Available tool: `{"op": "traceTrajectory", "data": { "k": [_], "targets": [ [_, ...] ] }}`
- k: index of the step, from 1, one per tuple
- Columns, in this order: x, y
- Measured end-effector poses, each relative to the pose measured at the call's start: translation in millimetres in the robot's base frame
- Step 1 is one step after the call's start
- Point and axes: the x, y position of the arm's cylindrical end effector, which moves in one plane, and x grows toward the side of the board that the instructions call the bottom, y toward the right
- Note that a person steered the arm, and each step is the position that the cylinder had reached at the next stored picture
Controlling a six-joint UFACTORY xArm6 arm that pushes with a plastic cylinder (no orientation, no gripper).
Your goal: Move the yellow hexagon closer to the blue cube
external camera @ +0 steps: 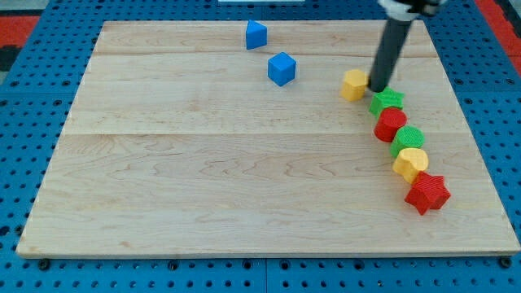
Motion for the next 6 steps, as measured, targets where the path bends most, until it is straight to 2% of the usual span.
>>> {"op": "traceTrajectory", "data": {
  "k": [1,3,4,5,6],
  "targets": [
    [-4.8,-20.5],
    [-4.6,-21.9],
    [27.2,-30.1],
    [1.6,-3.6],
    [-49.3,14.9]
  ]
}}
